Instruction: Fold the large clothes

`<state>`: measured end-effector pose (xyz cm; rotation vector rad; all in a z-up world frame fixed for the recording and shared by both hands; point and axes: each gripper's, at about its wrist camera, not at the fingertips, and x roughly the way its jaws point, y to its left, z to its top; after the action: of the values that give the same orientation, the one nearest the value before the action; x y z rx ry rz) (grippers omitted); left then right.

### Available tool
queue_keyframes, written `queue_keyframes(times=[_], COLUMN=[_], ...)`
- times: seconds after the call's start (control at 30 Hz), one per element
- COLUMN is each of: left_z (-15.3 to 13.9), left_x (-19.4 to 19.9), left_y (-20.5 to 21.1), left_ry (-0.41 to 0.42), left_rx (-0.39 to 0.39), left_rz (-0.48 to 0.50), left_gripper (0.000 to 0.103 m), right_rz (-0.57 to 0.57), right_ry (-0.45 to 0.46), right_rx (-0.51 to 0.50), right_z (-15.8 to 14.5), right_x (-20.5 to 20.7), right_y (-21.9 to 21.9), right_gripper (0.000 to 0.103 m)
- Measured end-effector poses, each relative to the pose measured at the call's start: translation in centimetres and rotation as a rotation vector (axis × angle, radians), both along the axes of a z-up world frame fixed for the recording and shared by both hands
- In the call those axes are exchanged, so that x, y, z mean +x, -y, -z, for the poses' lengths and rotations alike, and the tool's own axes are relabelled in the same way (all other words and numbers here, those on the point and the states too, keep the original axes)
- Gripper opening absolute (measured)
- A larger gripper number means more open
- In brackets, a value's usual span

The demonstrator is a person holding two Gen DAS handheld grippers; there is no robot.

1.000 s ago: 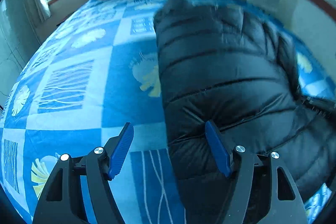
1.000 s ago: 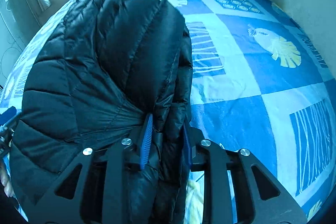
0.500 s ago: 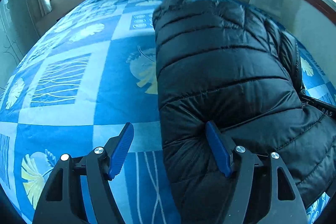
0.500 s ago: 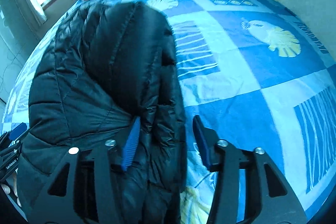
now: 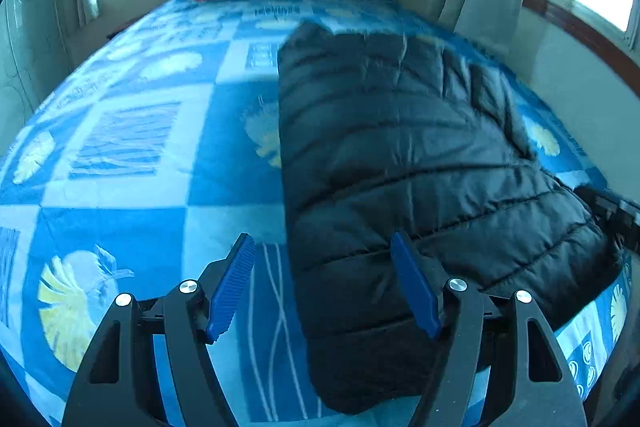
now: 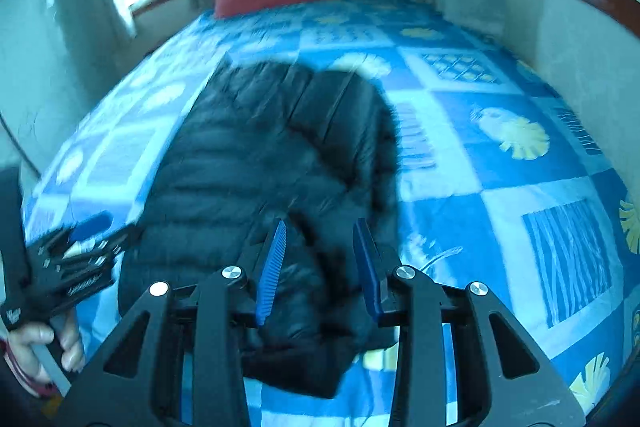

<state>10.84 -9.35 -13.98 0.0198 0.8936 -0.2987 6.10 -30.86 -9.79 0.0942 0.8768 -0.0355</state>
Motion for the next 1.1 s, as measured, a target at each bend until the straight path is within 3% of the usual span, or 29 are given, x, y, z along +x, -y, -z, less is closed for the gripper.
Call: queue_keyframes(times=[0.07, 0.17, 0.27, 0.37, 0.5, 0.57, 0.63, 0.73, 0.8, 0.9, 0.97, 1.1], left_z=[1.2, 2.8, 4.1, 3.5, 0.8, -1.2, -3.2, -4.6, -4.6, -3.1, -1.6, 0.4], left_x=[0.6, 1.5, 1.8, 1.5, 0.5, 0.5, 1.8, 5.0, 7.2, 9.4, 10.4, 10.8], left_y=[0.5, 1.1, 2.2, 2.3, 1.4, 0.2, -0.5, 0.4, 1.4, 2.6, 3.0, 3.8], left_ry=[-0.041, -0.093, -0.082, -0.049, -0.016, 0.017, 0.045, 0.057, 0.050, 0.041, 0.006, 0.000], left_rx=[-0.014, -0.050, -0.002, 0.010, 0.042, -0.010, -0.057, -0.078, -0.086, -0.052, -0.047, -0.066], left_rz=[0.009, 0.024, 0.033, 0.044, 0.045, 0.020, -0.010, -0.043, -0.057, -0.082, -0.088, -0.091], left_gripper=[0.071, 0.072, 0.072, 0.072, 0.071, 0.071, 0.071, 0.071, 0.071, 0.071, 0.071, 0.075], right_rz=[0.021, 0.064, 0.084, 0.089, 0.119, 0.128, 0.114, 0.093, 0.071, 0.058, 0.077, 0.079], right_ry=[-0.048, -0.063, -0.064, -0.048, -0.044, 0.031, 0.104, 0.162, 0.163, 0.085, 0.035, 0.033], right_rx=[-0.074, -0.014, -0.004, -0.024, 0.006, 0.005, 0.000, -0.032, -0.040, -0.064, -0.073, -0.050], right_z=[2.6, 6.5, 7.1, 6.5, 2.7, -1.0, -4.0, -6.0, -5.3, -1.7, 1.2, 3.9], right_x=[0.7, 1.5, 1.7, 1.5, 0.3, 0.0, 0.9, 4.6, 7.6, 11.4, 12.8, 13.0], right_y=[-0.2, 1.1, 1.1, 0.7, 0.5, 0.1, -0.7, -1.4, -1.3, -0.4, 0.8, 1.6], right_gripper=[0.034, 0.036, 0.036, 0.036, 0.039, 0.040, 0.051, 0.053, 0.052, 0.031, 0.028, 0.027])
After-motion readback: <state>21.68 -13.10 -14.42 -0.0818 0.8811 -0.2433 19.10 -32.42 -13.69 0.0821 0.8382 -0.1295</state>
